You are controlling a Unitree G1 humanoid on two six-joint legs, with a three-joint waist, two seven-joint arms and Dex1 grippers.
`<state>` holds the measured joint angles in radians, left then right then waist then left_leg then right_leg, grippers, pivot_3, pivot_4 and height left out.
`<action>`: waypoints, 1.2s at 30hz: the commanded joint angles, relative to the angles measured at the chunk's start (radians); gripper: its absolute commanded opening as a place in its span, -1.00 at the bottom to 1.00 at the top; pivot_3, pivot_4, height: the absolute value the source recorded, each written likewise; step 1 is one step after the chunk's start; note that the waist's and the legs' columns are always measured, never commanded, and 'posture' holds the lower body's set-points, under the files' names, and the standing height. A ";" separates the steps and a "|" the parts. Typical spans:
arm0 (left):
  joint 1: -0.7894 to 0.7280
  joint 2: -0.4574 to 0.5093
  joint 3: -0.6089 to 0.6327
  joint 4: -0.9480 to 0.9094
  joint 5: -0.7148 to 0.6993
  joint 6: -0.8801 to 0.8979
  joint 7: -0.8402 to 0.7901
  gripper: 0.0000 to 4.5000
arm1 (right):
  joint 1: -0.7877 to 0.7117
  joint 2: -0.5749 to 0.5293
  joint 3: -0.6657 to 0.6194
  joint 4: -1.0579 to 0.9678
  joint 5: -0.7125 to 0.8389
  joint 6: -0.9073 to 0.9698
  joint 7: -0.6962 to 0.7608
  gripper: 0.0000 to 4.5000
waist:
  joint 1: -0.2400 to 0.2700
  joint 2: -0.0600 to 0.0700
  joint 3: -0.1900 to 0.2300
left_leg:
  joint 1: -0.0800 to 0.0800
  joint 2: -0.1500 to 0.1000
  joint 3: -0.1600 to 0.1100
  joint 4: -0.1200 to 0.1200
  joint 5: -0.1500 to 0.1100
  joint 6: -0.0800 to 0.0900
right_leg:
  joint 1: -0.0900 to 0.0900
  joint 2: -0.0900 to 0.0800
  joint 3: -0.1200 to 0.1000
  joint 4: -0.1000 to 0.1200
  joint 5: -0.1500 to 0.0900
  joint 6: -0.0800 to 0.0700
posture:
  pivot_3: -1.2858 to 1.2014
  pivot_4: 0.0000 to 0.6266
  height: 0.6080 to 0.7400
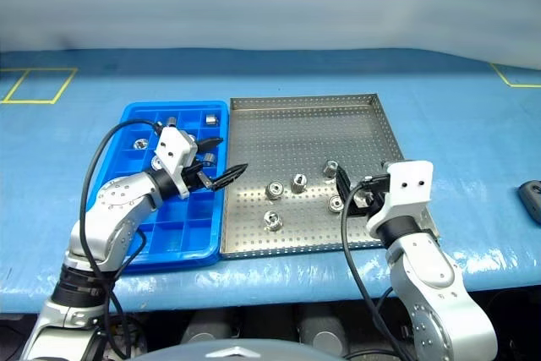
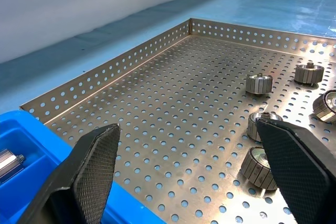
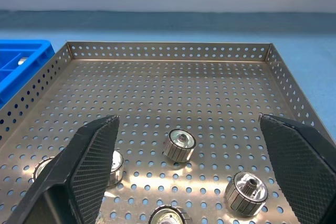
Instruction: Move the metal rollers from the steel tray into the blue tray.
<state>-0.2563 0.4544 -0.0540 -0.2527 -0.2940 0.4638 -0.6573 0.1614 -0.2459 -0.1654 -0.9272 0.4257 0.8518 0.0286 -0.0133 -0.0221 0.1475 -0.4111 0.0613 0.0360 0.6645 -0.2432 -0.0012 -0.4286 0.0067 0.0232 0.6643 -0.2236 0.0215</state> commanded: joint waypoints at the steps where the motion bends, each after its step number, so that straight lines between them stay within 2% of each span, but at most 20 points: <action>1: -0.011 -0.005 0.003 -0.022 -0.009 -0.022 -0.006 0.99 | -0.009 -0.004 -0.003 -0.036 0.007 -0.012 0.005 1.00 | 0.000 0.000 0.000 | 0.000 0.000 0.000 0.000 0.000 0.000 | 0.000 0.000 0.000 0.000 0.000 0.000 | 0.03 -0.52 1.00; 36: -0.002 0.005 0.008 -0.034 -0.008 -0.010 -0.017 0.99 | 0.032 -0.022 0.026 -0.063 0.023 0.009 0.017 1.00 | 0.001 0.000 0.000 | 0.000 0.000 0.000 0.000 0.000 0.000 | 0.000 0.000 0.000 0.000 0.000 0.000 | 0.04 -0.52 1.00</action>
<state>-0.2546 0.4550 -0.0549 -0.2528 -0.2926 0.4646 -0.6731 0.1924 -0.2650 -0.1337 -0.9502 0.4423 0.8616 0.0449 -0.0128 -0.0221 0.1475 -0.4111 0.0613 0.0358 0.6645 -0.2432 -0.0013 -0.4286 0.0067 0.0232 0.6643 -0.2237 0.0213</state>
